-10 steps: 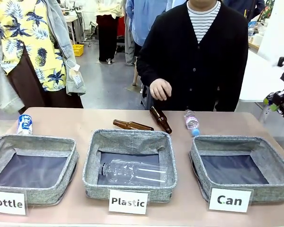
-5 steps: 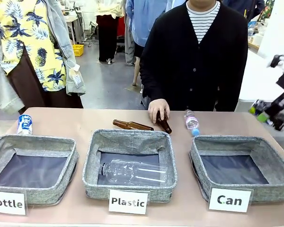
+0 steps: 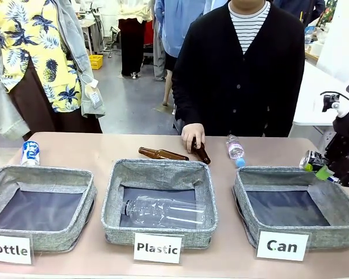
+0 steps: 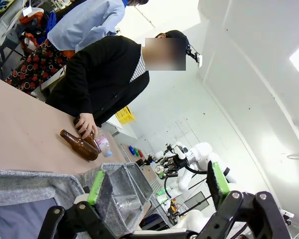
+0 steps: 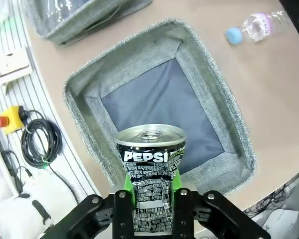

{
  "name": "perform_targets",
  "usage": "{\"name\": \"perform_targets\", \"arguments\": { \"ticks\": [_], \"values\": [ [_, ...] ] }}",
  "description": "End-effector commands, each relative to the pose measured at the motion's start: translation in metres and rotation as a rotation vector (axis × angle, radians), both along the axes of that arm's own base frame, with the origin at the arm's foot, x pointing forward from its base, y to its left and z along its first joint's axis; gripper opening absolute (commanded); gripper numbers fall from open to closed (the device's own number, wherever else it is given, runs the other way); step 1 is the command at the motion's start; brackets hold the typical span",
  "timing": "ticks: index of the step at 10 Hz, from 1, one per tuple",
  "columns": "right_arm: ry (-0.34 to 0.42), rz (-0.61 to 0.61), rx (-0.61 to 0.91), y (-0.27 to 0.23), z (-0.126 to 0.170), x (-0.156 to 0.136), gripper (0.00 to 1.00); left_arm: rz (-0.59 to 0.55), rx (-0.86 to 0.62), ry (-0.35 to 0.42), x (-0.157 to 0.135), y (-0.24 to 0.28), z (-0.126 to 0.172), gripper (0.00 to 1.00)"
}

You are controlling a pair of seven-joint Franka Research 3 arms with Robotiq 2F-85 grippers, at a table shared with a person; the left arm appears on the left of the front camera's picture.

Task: Sort the can waste into the basket.
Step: Pick up the can waste from the table and place it in the right Fabric basket.

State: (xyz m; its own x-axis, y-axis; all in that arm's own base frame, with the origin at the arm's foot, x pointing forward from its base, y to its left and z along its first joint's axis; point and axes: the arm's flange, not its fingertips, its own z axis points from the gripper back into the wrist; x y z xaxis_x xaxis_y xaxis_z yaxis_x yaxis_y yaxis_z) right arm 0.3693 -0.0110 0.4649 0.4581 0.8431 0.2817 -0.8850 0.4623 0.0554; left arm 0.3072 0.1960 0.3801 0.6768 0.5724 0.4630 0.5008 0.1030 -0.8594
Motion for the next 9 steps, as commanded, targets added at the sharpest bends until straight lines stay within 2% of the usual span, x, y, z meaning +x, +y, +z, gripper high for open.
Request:
{"name": "perform_targets", "arguments": {
  "ticks": [1,2,3,7,8,9],
  "values": [
    [-0.011,0.015,0.011,-0.008,0.003,0.012,0.56,-0.007,0.005,-0.019,-0.002,-0.002,0.001,1.0],
    [-0.012,0.028,0.017,-0.007,0.001,0.012,0.89,-0.007,0.005,-0.019,-0.002,-0.002,0.001,1.0],
    [-0.016,0.022,0.018,-0.007,0.001,0.012,1.0,-0.007,0.005,-0.019,-0.002,-0.002,0.001,1.0],
    [-0.02,-0.008,0.039,-0.008,0.0,0.018,1.0,-0.007,0.005,-0.019,-0.002,-0.002,0.001,1.0],
    [-0.007,-0.024,0.077,-0.011,0.001,0.021,1.0,0.0,0.0,0.0,0.0,0.0,0.0,1.0],
    [0.014,-0.046,0.138,-0.014,0.003,0.025,1.0,-0.027,-0.032,-0.077,-0.02,0.005,0.032,1.0]
  ]
}}
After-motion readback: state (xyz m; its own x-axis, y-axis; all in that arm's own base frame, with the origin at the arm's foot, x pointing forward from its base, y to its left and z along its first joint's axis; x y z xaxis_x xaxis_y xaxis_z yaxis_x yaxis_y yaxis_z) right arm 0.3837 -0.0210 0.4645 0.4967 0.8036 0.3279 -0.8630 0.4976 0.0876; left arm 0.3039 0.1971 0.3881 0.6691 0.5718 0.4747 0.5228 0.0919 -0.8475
